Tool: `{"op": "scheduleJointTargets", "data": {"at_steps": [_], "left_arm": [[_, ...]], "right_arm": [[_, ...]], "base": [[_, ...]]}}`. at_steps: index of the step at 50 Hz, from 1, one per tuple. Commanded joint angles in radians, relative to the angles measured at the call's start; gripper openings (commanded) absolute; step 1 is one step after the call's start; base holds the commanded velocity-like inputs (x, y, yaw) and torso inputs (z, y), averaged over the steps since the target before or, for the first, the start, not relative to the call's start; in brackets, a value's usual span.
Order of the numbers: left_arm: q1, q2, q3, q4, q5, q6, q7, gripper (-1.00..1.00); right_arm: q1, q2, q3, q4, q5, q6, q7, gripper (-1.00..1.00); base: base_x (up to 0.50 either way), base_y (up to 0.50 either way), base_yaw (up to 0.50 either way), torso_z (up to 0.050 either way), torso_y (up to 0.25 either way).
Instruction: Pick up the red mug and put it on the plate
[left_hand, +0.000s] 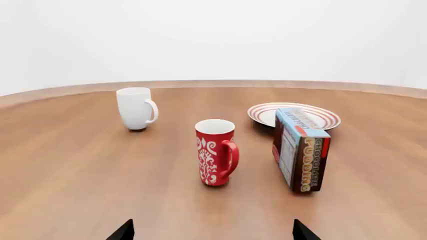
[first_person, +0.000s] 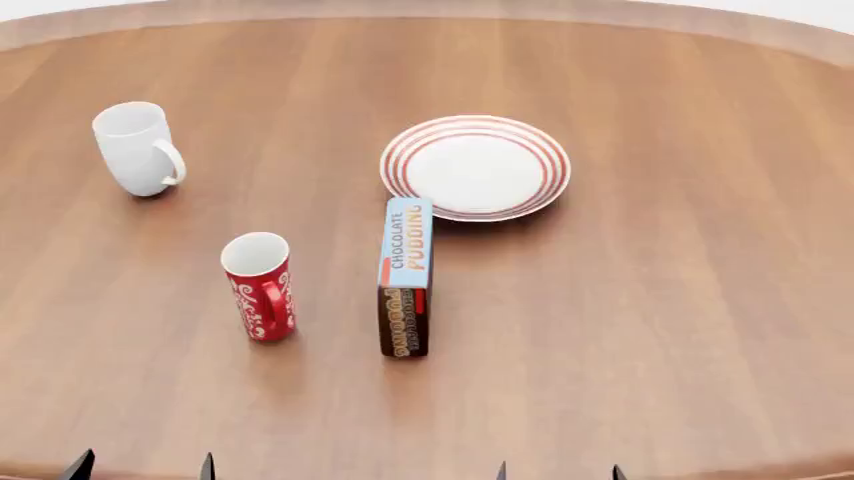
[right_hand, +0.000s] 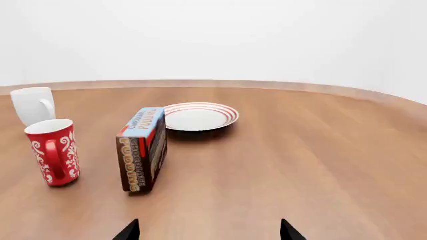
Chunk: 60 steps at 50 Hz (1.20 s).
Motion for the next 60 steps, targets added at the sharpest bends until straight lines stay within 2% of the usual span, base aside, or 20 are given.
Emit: {"op": "scheduleJointTargets", "data": {"at_steps": [1,21,42,60], "left_arm": [[0.0,-0.016,0.02,0.0,-0.007,0.002,-0.023,1.0],[-0.003,-0.065,0.079,-0.021,-0.029,0.062,-0.087,1.0],[-0.035,-0.095,0.121,-0.19,0.004,0.486,-0.121,1.0],[-0.068,-0.106,0.136,-0.298,0.051,0.717,-0.186,1.0]], "right_arm": [[-0.004,0.016,-0.021,-0.003,0.025,-0.004,0.009,1.0],[-0.008,0.061,-0.072,-0.011,0.09,-0.021,0.052,1.0],[-0.006,0.087,-0.1,-0.004,0.125,-0.041,0.074,1.0],[-0.009,0.108,-0.124,-0.009,0.151,-0.05,0.088,1.0]], "base": [[0.0,0.0,0.0,0.0,0.0],[0.0,0.0,0.0,0.0,0.0],[0.0,0.0,0.0,0.0,0.0],[0.0,0.0,0.0,0.0,0.0]]}}
